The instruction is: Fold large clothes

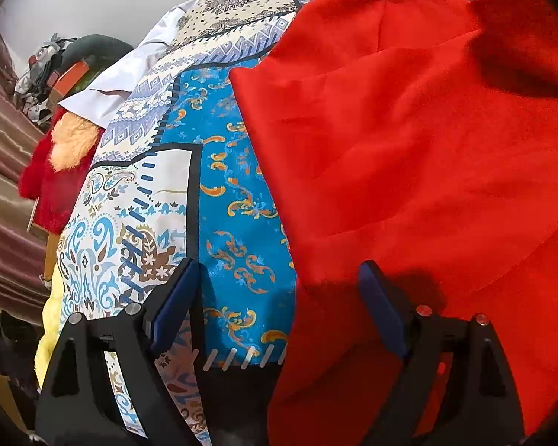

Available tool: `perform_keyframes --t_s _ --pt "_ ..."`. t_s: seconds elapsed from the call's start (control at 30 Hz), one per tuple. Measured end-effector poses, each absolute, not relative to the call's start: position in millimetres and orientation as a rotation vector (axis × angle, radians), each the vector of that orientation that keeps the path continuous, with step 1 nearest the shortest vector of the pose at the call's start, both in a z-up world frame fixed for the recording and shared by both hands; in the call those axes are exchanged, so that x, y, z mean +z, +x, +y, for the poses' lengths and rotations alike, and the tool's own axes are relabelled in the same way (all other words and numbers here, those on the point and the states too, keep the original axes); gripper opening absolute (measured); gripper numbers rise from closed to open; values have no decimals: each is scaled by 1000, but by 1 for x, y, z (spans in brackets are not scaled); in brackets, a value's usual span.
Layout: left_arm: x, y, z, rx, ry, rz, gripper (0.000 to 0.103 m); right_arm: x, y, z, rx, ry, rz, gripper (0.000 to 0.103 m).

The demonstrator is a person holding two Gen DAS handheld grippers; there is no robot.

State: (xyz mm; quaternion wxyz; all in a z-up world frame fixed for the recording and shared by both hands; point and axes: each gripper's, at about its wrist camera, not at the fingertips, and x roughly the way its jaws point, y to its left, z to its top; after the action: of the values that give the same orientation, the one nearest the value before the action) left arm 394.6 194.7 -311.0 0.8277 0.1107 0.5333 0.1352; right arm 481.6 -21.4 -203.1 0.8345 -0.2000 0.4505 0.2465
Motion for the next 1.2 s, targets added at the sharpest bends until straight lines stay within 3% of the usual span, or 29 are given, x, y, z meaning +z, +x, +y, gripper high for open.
perform_keyframes --t_s 0.27,0.57,0.77,1.03,1.2 --pt "-311 402 194 311 225 1182 88 -185 481 -123 399 -328 957 8" --pt "-318 406 188 348 260 1203 90 -211 483 -225 200 -279 995 8" --pt "-298 406 191 313 167 1221 90 -198 470 -263 204 -217 957 9" --pt "-220 421 147 162 115 1082 90 -183 463 -239 327 -189 985 9" --pt "-227 445 109 61 92 1097 90 -182 469 -181 445 -236 971 9"
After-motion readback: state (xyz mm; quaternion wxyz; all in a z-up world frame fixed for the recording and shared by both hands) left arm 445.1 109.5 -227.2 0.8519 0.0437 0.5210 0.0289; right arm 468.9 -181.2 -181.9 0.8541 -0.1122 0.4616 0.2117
